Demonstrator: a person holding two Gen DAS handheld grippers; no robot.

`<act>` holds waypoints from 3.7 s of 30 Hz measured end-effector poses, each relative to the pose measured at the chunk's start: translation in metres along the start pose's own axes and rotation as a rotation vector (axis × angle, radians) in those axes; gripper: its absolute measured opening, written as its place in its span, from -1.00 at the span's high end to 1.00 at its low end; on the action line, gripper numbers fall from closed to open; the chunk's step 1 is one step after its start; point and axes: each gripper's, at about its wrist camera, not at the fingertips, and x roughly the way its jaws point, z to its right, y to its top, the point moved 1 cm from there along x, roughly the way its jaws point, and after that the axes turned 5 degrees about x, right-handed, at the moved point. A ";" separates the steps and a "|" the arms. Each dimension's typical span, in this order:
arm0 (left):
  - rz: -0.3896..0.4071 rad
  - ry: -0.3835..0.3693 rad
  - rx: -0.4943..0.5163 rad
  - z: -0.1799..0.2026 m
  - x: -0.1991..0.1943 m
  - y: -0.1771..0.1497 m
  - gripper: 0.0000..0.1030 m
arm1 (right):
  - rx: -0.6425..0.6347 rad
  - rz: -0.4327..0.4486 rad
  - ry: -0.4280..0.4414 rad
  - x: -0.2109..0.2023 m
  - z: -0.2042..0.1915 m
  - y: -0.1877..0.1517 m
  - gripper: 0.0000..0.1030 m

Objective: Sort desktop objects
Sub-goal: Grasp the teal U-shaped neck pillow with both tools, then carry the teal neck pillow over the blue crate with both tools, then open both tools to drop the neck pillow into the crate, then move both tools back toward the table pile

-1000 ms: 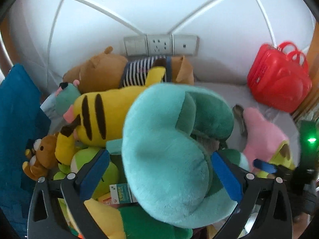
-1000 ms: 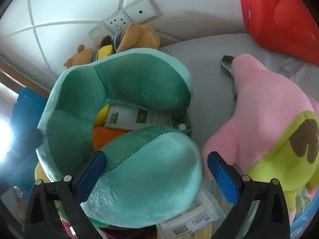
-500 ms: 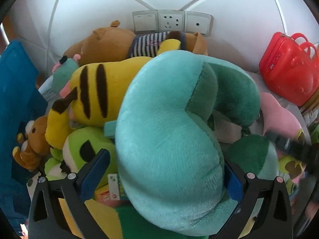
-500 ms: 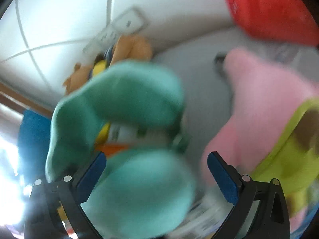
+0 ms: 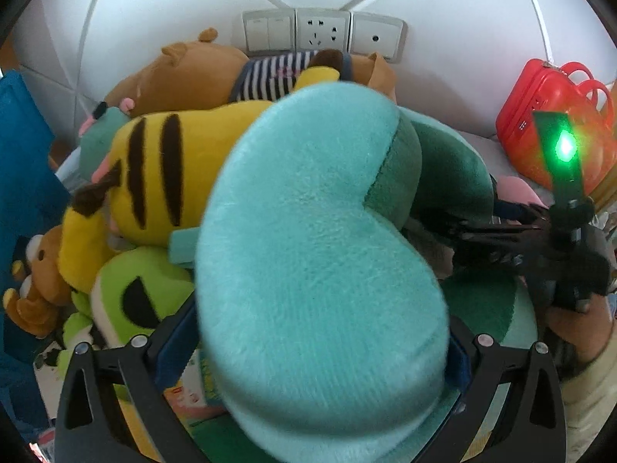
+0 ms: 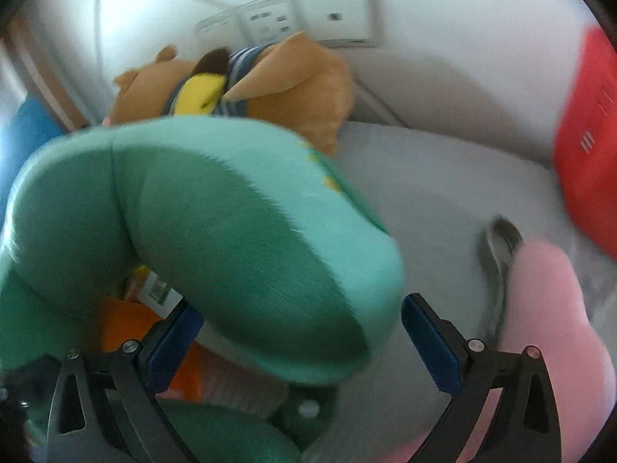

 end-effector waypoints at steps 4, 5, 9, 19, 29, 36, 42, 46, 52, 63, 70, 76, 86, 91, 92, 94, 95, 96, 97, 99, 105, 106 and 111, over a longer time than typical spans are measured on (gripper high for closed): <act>0.018 -0.015 -0.006 0.002 -0.001 -0.001 -0.82 | -0.010 0.033 0.014 -0.002 0.001 0.000 -0.72; 0.022 -0.019 -0.008 0.003 -0.005 -0.001 -0.76 | -0.013 0.048 0.009 -0.008 0.001 -0.002 -0.69; 0.051 -0.024 -0.003 0.008 -0.035 -0.003 -0.73 | -0.025 0.116 0.000 -0.049 -0.010 -0.010 -0.53; 0.245 0.006 0.024 -0.005 -0.166 -0.027 -0.72 | -0.068 0.297 0.011 -0.176 -0.065 -0.023 -0.47; 0.413 0.110 -0.018 -0.034 -0.295 -0.095 -0.74 | -0.180 0.470 0.094 -0.274 -0.149 -0.059 -0.47; 0.444 0.207 -0.097 -0.072 -0.351 -0.153 -0.74 | -0.269 0.480 0.185 -0.293 -0.214 -0.083 -0.47; 0.485 0.234 -0.144 -0.139 -0.396 -0.207 -0.74 | -0.333 0.498 0.216 -0.303 -0.292 -0.107 -0.47; 0.529 0.263 -0.146 -0.200 -0.431 -0.235 -0.75 | -0.368 0.538 0.235 -0.317 -0.368 -0.117 -0.47; 0.554 0.314 -0.117 -0.296 -0.473 -0.250 -0.75 | -0.345 0.574 0.291 -0.314 -0.477 -0.113 -0.47; 0.551 0.385 -0.202 -0.454 -0.494 -0.234 -0.77 | -0.414 0.556 0.372 -0.280 -0.646 -0.059 -0.47; 0.480 0.415 -0.264 -0.538 -0.469 -0.227 -0.78 | -0.443 0.462 0.398 -0.210 -0.724 -0.023 -0.47; 0.406 0.296 -0.234 -0.599 -0.412 -0.213 -0.78 | -0.404 0.388 0.295 -0.148 -0.746 -0.008 -0.47; 0.353 0.132 -0.156 -0.644 -0.364 -0.199 -0.93 | -0.326 0.342 0.127 -0.106 -0.746 -0.005 -0.49; 0.300 0.120 -0.124 -0.657 -0.350 -0.194 -0.98 | -0.313 0.343 0.080 -0.100 -0.743 -0.016 -0.93; 0.281 0.136 -0.112 -0.655 -0.344 -0.196 -0.98 | -0.312 0.350 0.064 -0.098 -0.740 -0.013 -1.00; 0.267 0.150 -0.101 -0.655 -0.340 -0.201 -0.98 | -0.331 0.360 0.014 -0.104 -0.741 -0.018 -0.99; 0.265 0.152 -0.098 -0.656 -0.340 -0.203 -0.98 | -0.340 0.365 -0.011 -0.108 -0.741 -0.021 -0.99; 0.269 0.157 -0.094 -0.655 -0.342 -0.206 -0.98 | -0.346 0.372 -0.032 -0.116 -0.744 -0.027 -0.99; 0.282 0.167 -0.089 -0.652 -0.347 -0.208 -0.98 | -0.351 0.379 -0.053 -0.125 -0.746 -0.033 -0.99; 0.307 0.186 -0.078 -0.645 -0.357 -0.212 -0.98 | -0.348 0.398 -0.086 -0.137 -0.748 -0.046 -0.99; 0.347 0.234 -0.056 -0.639 -0.387 -0.210 -0.98 | -0.312 0.456 -0.134 -0.181 -0.744 -0.086 -0.99; 0.351 0.231 -0.051 -0.638 -0.388 -0.212 -0.98 | -0.299 0.462 -0.140 -0.186 -0.739 -0.091 -0.99; 0.380 0.213 -0.005 -0.613 -0.393 -0.220 -0.98 | -0.254 0.484 -0.181 -0.223 -0.729 -0.119 -0.99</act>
